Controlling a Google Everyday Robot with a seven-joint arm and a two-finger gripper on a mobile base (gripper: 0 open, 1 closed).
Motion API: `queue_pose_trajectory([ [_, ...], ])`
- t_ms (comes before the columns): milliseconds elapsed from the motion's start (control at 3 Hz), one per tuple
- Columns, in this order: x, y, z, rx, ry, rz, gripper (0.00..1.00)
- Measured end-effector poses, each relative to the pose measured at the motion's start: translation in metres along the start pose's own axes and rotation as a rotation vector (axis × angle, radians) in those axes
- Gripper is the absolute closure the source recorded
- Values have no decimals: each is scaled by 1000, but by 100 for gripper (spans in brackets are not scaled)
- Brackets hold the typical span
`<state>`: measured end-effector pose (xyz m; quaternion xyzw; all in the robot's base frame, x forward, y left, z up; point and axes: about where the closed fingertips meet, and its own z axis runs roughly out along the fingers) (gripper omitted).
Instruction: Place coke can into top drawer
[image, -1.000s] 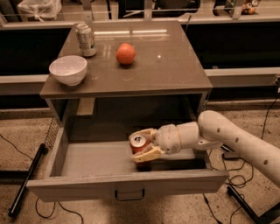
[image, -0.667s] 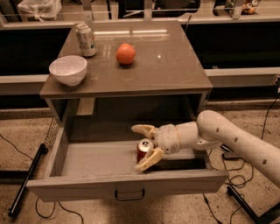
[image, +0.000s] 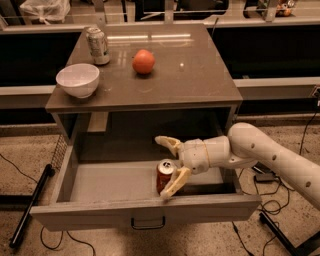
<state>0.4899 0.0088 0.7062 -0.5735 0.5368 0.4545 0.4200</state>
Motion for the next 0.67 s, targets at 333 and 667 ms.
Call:
queue_pose_trajectory([
  [333,-33,12,-20,0,-14,-45,0],
  [667,-65,25,-51,-4,-68,-67,0],
])
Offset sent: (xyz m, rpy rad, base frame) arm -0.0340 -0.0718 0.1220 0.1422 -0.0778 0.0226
